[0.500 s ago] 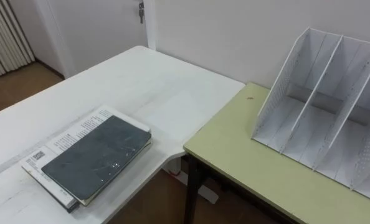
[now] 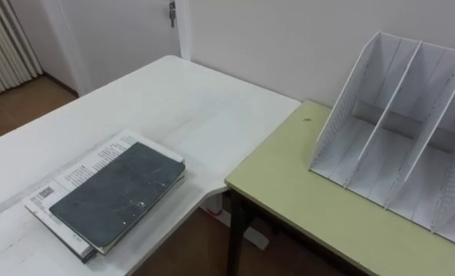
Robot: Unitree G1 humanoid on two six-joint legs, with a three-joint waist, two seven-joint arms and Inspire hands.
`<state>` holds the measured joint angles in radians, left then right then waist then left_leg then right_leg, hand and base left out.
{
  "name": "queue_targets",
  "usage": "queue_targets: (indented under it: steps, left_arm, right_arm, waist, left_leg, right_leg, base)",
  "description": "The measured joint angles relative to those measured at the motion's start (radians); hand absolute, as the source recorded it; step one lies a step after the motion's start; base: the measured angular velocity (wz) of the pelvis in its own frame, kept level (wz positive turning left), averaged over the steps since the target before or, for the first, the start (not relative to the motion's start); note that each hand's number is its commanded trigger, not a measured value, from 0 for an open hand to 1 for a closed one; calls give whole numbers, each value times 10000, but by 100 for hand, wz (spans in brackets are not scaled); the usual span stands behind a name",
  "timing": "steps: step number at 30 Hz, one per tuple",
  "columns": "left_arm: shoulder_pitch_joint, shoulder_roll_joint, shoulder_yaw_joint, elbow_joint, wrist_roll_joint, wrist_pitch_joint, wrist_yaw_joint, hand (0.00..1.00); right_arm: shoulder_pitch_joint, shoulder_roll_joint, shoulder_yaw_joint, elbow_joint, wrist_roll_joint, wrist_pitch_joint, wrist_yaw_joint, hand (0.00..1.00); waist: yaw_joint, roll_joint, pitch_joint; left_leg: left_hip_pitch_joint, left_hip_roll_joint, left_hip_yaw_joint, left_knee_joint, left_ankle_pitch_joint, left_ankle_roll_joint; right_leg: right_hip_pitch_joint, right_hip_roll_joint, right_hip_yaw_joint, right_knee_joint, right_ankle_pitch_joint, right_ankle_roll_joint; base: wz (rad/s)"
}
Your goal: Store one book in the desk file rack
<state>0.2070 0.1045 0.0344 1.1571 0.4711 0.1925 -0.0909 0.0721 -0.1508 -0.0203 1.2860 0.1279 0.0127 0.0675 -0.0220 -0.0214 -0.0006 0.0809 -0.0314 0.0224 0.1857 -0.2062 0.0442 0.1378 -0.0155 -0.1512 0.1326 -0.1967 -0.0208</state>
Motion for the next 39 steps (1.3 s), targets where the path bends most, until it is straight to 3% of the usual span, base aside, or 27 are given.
queue_targets:
  steps: [7, 17, 26, 31, 37, 39]
  left_arm:
    - [-123, 0, 27, -49, 61, -183, 12, 0]
    - [-491, 5, -119, -851, 1675, -284, 348, 0]
    - [-818, 296, -1273, -1682, 2192, -923, 737, 0]
    - [-892, 286, -1644, -2455, 3235, -1119, 824, 0]
    - [-908, 162, -2773, -4119, 4531, -1248, 820, 0]
    - [-1270, 82, -3416, -4173, 4634, -1404, 816, 0]
  right_arm:
    - [0, 6, -7, 18, 259, -127, 18, 0]
    - [-37, -19, 260, -1, 213, -221, 67, 0]
    - [-228, -40, 775, 3, 127, -695, 202, 0]
    - [-322, -42, 851, 17, 20, -793, 220, 0]
    - [-446, 0, 878, -29, -153, -837, 379, 0]
    - [-540, 6, 973, -33, -290, -861, 457, 0]
  waist:
    - [-3, 23, 6]
    - [-33, -45, 2]
    - [-301, -167, 89]
    - [-470, -150, 71]
    - [-738, -150, 82]
    - [-839, -139, 78]
  left_leg:
    - [-8, 11, -4, 48, -32, -5]
    - [-98, 3, -4, 119, -56, -7]
    - [-248, 3, 43, 97, -55, -5]
    - [-385, -8, 80, 97, -50, -1]
    - [-358, -22, 100, 71, -42, 11]
    - [-332, -12, 113, 70, -41, 13]
  right_leg:
    - [-4, 8, -14, 3, -3, -3]
    - [-76, 8, -26, 28, 1, -3]
    - [-191, 16, -41, 13, 3, -1]
    - [-283, 44, -22, 35, 6, -3]
    - [-283, 37, 7, 23, 8, 1]
    - [-318, 40, 62, 50, 9, 0]
  base:
    - [0]
    - [0]
    - [0]
    - [0]
    - [3]
    - [-6]
